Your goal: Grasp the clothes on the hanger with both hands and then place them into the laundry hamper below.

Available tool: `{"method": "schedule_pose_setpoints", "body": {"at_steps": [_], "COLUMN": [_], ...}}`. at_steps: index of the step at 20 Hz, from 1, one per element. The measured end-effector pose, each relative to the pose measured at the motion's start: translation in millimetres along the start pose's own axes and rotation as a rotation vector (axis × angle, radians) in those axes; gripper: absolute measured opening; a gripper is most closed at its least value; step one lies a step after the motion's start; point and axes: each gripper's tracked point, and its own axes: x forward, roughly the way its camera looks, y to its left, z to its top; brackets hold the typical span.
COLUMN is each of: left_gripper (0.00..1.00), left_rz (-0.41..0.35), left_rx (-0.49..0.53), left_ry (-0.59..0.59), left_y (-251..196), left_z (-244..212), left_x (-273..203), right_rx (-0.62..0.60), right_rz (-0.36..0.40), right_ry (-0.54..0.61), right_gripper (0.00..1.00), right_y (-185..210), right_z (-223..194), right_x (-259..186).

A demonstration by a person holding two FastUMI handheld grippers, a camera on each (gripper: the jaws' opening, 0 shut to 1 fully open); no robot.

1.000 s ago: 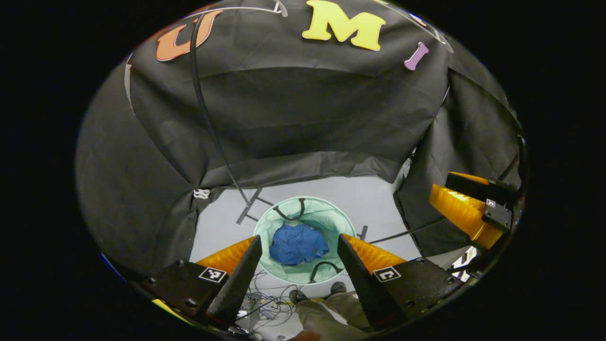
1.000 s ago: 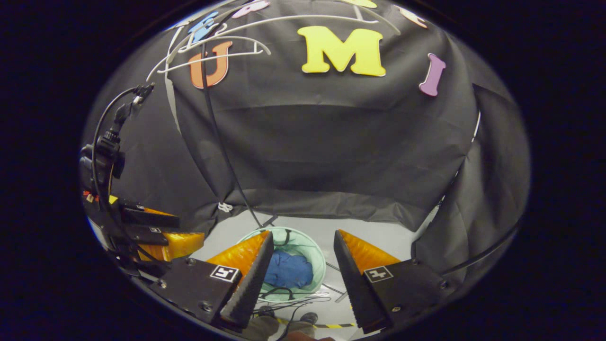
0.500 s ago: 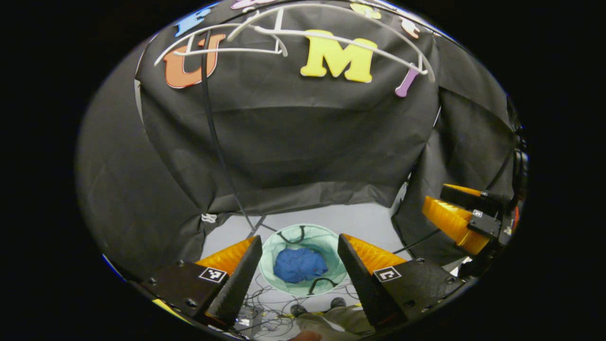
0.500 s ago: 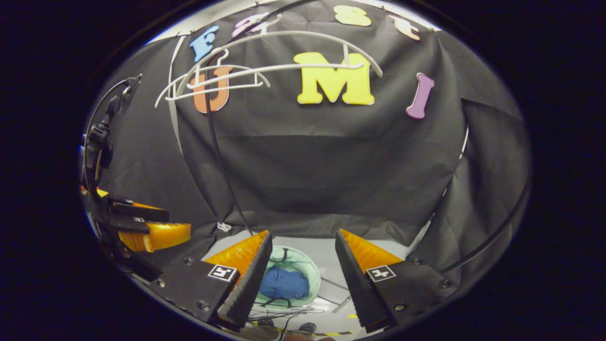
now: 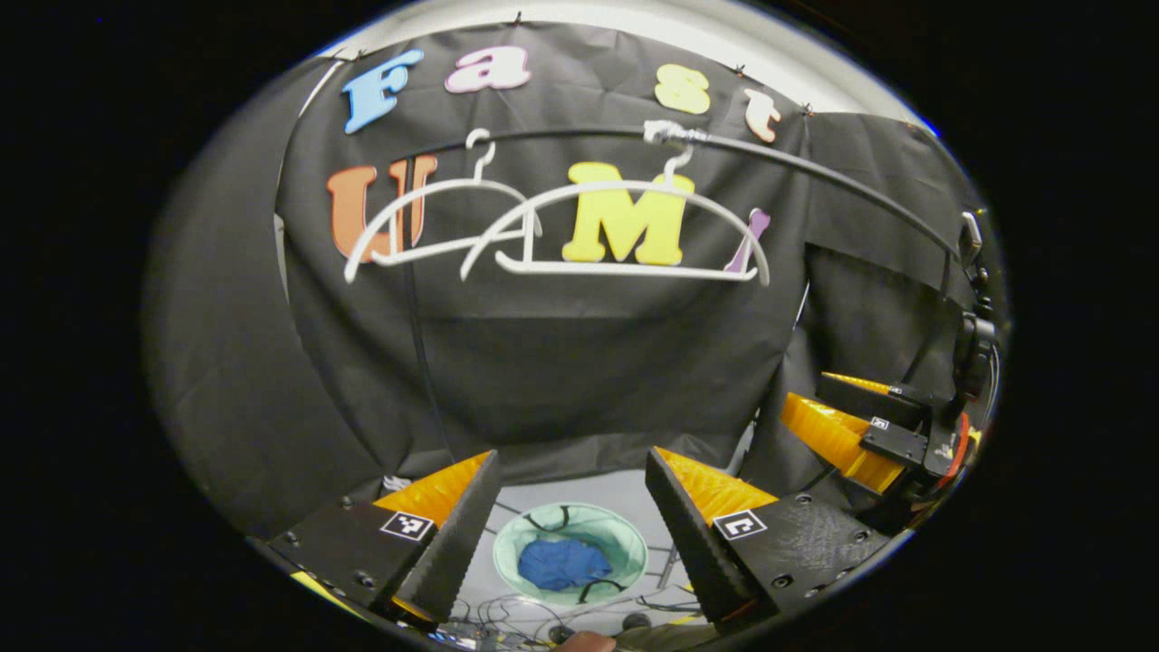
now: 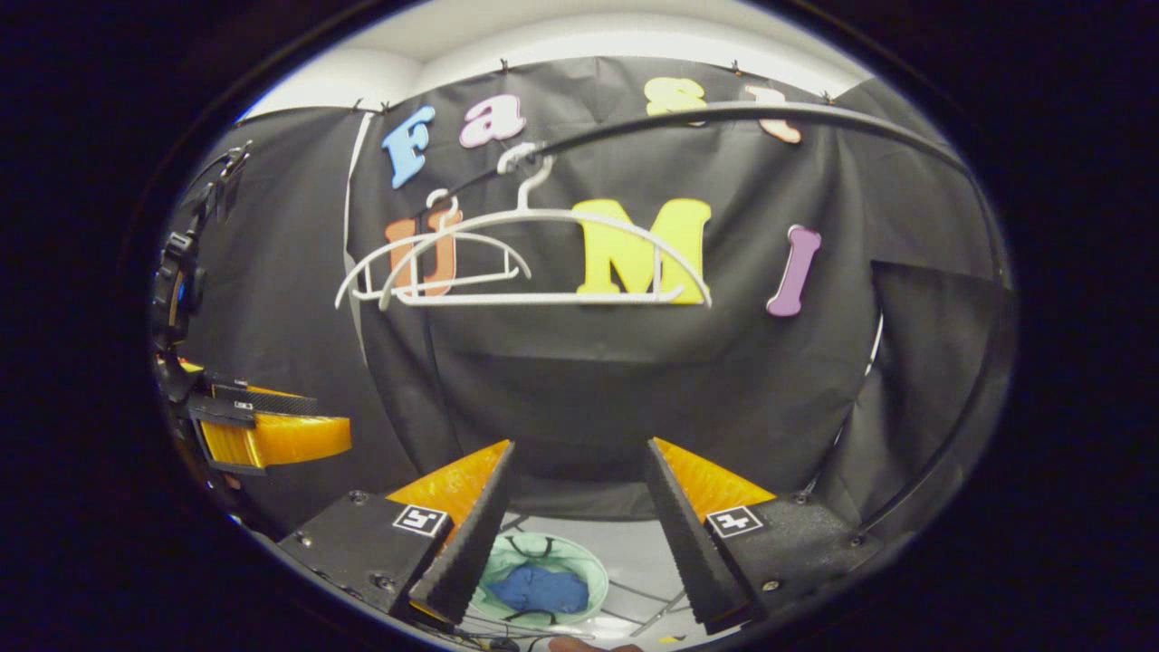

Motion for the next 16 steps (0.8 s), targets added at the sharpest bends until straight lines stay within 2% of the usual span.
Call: {"method": "schedule_pose_setpoints", "body": {"at_steps": [2, 3, 4, 6, 11, 16], "left_gripper": [0.96, 1.00, 0.96, 1.00, 1.00, 1.00], "left_rz": [0.007, 0.011, 0.022, 0.038, 0.060, 0.139], "left_rx": [0.018, 0.027, 0.037, 0.061, 0.083, 0.121], "left_ry": [-0.065, -0.096, -0.124, -0.177, -0.310, -0.483], "left_y": [-2, 2, 4, 4, 6, 24], "left_z": [25, 37, 49, 72, 117, 147], "left_x": [-17, -25, -36, -49, -85, -127], "right_rx": [-0.009, -0.020, -0.031, -0.046, -0.050, -0.062], "right_rz": [0.002, -0.002, -0.003, 0.002, 0.011, -0.003], "right_ry": [-0.063, -0.095, -0.124, -0.177, -0.281, -0.391], "right_gripper": [0.91, 0.91, 0.92, 0.92, 0.94, 0.94], "right_y": [2, 2, 2, 3, -2, -9], "right_z": [27, 38, 51, 70, 110, 137], "right_x": [-14, -22, -28, -42, -70, -105]}}
